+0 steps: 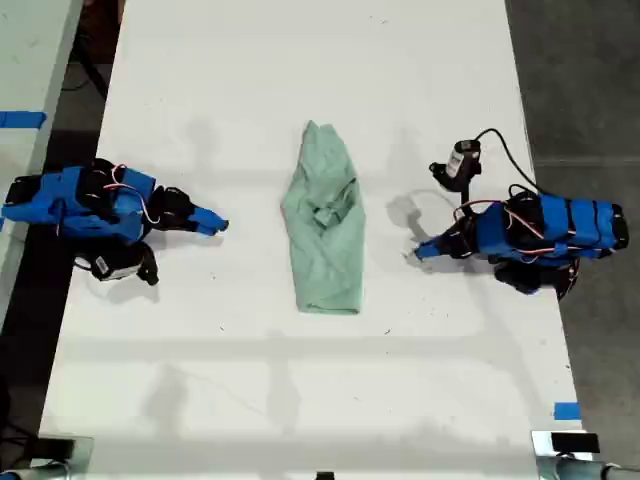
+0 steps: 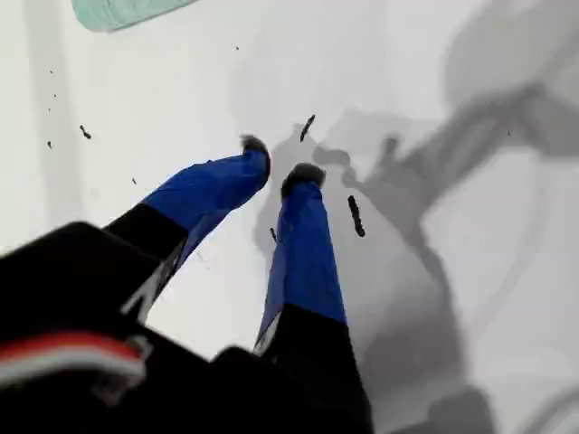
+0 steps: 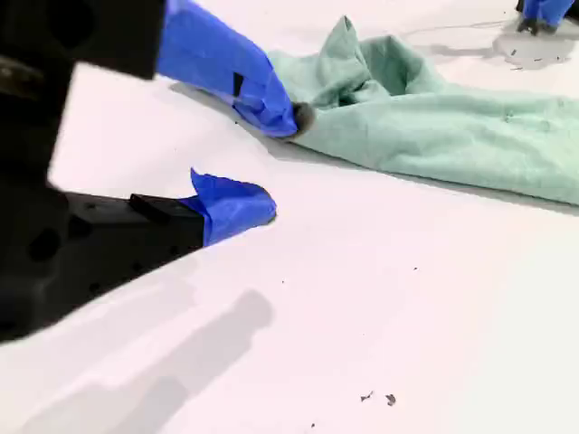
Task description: Fold t shirt
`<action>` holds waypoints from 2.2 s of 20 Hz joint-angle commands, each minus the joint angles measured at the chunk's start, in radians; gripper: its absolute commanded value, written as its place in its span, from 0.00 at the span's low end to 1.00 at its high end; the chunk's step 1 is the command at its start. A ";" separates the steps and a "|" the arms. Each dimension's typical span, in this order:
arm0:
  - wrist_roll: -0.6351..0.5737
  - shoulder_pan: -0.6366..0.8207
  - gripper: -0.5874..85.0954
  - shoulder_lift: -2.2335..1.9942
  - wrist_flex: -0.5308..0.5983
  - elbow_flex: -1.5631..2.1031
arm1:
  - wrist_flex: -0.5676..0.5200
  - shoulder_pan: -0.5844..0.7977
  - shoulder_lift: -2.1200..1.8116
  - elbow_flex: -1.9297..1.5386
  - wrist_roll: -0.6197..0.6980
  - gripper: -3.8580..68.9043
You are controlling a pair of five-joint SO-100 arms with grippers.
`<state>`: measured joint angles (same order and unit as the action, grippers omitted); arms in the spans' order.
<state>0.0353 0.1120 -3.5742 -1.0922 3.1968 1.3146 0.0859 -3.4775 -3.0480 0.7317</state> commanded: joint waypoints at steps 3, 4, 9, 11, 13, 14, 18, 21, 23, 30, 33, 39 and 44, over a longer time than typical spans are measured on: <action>-0.003 0.009 0.14 -0.006 0.005 0.009 | 0.008 0.008 -0.015 -0.064 0.015 0.13; -0.003 0.009 0.14 -0.006 0.005 0.009 | 0.008 0.009 -0.015 -0.064 0.002 0.13; -0.003 0.009 0.14 -0.006 0.005 0.009 | 0.006 0.184 -0.017 -0.064 -0.012 0.12; -0.003 0.009 0.14 -0.006 0.005 0.009 | 0.005 0.219 -0.017 -0.064 -0.365 0.12; -0.003 0.008 0.14 -0.006 0.005 0.009 | 0.003 0.219 -0.017 -0.064 -0.790 0.14; -0.003 0.008 0.14 -0.006 0.005 0.009 | -0.009 0.210 -0.020 -0.063 -0.954 0.26; -0.003 0.008 0.14 -0.006 0.005 0.009 | 0.086 0.127 -0.025 -0.011 -0.716 0.34; -0.003 0.008 0.14 -0.006 0.005 0.009 | -0.106 0.041 -0.012 0.011 -0.618 0.31; -0.003 0.008 0.14 -0.006 0.005 0.009 | 0.002 -0.002 0.170 0.184 -0.673 0.39; -0.003 0.006 0.14 -0.006 0.005 0.009 | 0.061 -0.184 0.951 0.784 -0.770 0.45; -0.003 0.006 0.14 -0.006 0.005 0.009 | 0.155 -0.209 1.325 1.114 -0.767 0.46; 0.091 -0.049 0.01 -0.011 0.023 -0.008 | 0.299 -0.267 1.894 1.687 -0.747 0.47; 0.273 -0.140 0.01 0.253 0.170 -0.135 | 0.259 -0.276 2.060 1.805 -0.749 0.48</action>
<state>0.2194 0.0000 -3.5450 -0.9756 3.1738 1.5938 -0.1779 -1.4159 -1.3177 -0.0138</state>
